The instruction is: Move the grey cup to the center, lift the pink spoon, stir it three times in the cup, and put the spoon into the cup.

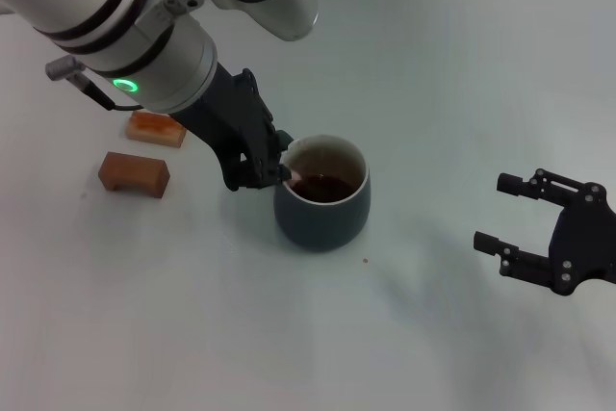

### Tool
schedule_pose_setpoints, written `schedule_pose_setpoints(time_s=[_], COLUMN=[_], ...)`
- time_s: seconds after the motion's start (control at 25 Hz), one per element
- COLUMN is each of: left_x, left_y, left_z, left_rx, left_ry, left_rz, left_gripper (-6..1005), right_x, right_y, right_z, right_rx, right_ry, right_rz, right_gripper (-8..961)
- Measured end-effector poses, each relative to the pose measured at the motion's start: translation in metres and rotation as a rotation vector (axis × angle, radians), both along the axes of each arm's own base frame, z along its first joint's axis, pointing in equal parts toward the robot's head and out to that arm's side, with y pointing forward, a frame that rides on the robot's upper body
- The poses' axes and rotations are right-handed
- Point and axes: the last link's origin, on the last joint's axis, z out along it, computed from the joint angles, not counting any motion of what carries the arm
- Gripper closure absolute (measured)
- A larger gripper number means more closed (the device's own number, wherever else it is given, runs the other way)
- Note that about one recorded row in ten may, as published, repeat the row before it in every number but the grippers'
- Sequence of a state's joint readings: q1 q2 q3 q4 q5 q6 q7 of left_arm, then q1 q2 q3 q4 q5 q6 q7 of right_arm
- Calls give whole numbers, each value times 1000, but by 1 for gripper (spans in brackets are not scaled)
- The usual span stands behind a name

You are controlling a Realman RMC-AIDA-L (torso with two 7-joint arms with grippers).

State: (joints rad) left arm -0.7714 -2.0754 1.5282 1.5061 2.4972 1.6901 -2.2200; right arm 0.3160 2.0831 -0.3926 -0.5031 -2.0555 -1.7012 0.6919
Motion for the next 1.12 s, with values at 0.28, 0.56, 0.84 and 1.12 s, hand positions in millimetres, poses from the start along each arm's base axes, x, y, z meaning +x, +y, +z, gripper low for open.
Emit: schedule_pose_setpoints(time_s=[0.28,0.56,0.84,1.12], left_x=[-3,0,-46,-120], left_y=[-1,20,28,8], left_z=[3,57,95,113], left_rx=[-3,89,180,467], left_ry=[-36,-583,-1109,-1505], left_rz=[16,121,216,101], left_gripper=[656,469,471,472], right_x=[0,0,1,2], right_y=[1,2,0,2], right_z=[0,-1,-2,-2], right_rx=[0,1,0,10], right_ry=[0,-3,1,-10], right_rz=[1,-5,-12,-17], right_gripper=[210,210,210,210])
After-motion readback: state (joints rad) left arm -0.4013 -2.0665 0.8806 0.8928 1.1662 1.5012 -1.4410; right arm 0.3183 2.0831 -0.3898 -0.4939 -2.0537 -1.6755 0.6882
